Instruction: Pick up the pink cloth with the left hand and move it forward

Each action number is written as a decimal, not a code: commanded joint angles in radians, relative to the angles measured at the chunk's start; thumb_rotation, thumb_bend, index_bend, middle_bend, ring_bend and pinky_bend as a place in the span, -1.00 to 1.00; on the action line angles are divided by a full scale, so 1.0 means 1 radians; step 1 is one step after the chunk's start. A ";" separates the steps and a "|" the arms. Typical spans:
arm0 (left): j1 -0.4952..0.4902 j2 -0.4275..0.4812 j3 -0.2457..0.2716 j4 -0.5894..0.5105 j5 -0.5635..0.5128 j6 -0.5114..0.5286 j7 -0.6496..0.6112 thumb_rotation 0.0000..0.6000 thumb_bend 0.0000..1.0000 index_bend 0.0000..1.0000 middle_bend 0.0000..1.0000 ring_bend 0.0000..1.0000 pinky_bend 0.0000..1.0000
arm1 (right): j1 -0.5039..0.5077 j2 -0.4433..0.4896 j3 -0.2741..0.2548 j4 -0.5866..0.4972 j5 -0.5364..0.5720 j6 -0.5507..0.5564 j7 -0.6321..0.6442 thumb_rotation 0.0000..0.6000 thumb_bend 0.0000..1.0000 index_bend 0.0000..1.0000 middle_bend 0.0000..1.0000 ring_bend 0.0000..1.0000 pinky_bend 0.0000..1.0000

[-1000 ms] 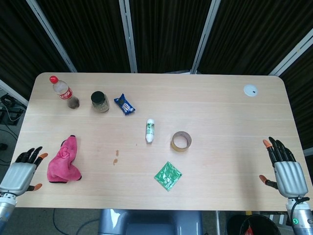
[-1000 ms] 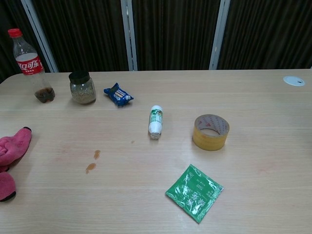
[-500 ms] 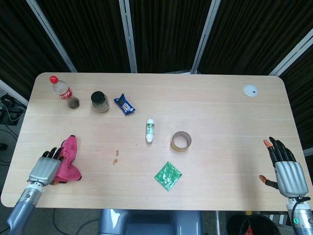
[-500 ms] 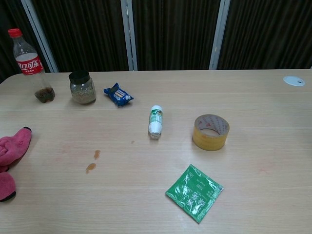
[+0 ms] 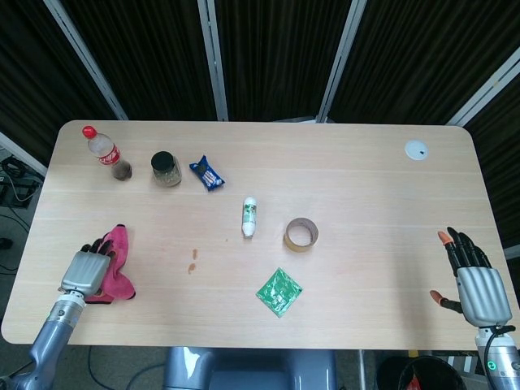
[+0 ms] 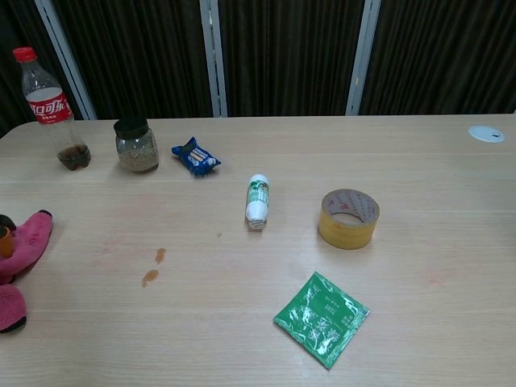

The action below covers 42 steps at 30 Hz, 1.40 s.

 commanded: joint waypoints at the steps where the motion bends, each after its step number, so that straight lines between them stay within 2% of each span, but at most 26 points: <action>1: -0.002 -0.018 0.011 0.015 -0.003 0.004 0.007 1.00 -0.02 0.31 -0.19 -0.39 -0.17 | 0.000 0.000 0.001 -0.001 0.003 0.000 0.001 1.00 -1.00 -1.00 -1.00 -1.00 -0.67; 2: 0.000 -0.026 0.014 0.019 0.002 0.011 0.004 1.00 0.10 0.46 -0.05 -0.27 -0.08 | 0.000 0.000 0.001 -0.001 0.004 -0.001 0.002 1.00 -1.00 -1.00 -1.00 -1.00 -0.67; 4: 0.004 -0.038 0.016 0.026 0.016 0.027 -0.009 1.00 0.23 0.61 0.09 -0.14 0.02 | 0.000 0.001 0.002 -0.002 0.006 -0.003 0.003 1.00 -1.00 -1.00 -1.00 -1.00 -0.67; 6: 0.007 -0.047 0.014 0.031 0.046 0.050 -0.034 1.00 0.29 0.68 0.16 -0.06 0.07 | 0.000 0.001 0.002 -0.003 0.007 -0.004 0.004 1.00 -1.00 -1.00 -1.00 -1.00 -0.67; 12: -0.011 -0.054 -0.020 0.016 0.124 0.089 -0.124 1.00 0.31 0.71 0.18 -0.03 0.10 | 0.000 0.001 0.002 -0.005 0.008 -0.004 0.003 1.00 -1.00 -1.00 -1.00 -1.00 -0.67; 18: -0.072 -0.077 -0.078 -0.030 0.146 0.097 -0.095 1.00 0.30 0.71 0.18 -0.03 0.10 | 0.000 0.002 0.002 -0.007 0.009 -0.005 0.004 1.00 -1.00 -1.00 -1.00 -1.00 -0.67; 25: -0.156 -0.195 -0.147 -0.019 0.117 0.088 -0.033 1.00 0.30 0.72 0.18 -0.03 0.10 | 0.001 0.001 0.002 -0.004 0.012 -0.008 0.008 1.00 -1.00 -1.00 -1.00 -1.00 -0.67; 29: -0.202 -0.278 -0.169 0.008 0.089 0.075 0.005 1.00 0.31 0.71 0.18 -0.03 0.10 | 0.002 0.001 0.003 -0.003 0.015 -0.011 0.014 1.00 -1.00 -1.00 -1.00 -1.00 -0.67; 33: -0.237 -0.352 -0.167 0.043 0.078 0.062 0.034 1.00 0.30 0.71 0.18 -0.03 0.10 | 0.004 0.002 0.004 -0.002 0.020 -0.018 0.021 1.00 -1.00 -1.00 -1.00 -1.00 -0.67; 38: -0.265 -0.450 -0.129 0.100 0.075 0.036 0.058 1.00 0.31 0.72 0.18 -0.03 0.10 | 0.006 0.003 0.005 0.002 0.025 -0.024 0.030 1.00 -1.00 -1.00 -1.00 -1.00 -0.67; 42: -0.268 -0.491 -0.095 0.142 0.076 0.020 0.059 1.00 0.31 0.72 0.18 -0.03 0.10 | 0.009 0.004 0.005 0.009 0.023 -0.028 0.034 1.00 -1.00 -1.00 -1.00 -1.00 -0.67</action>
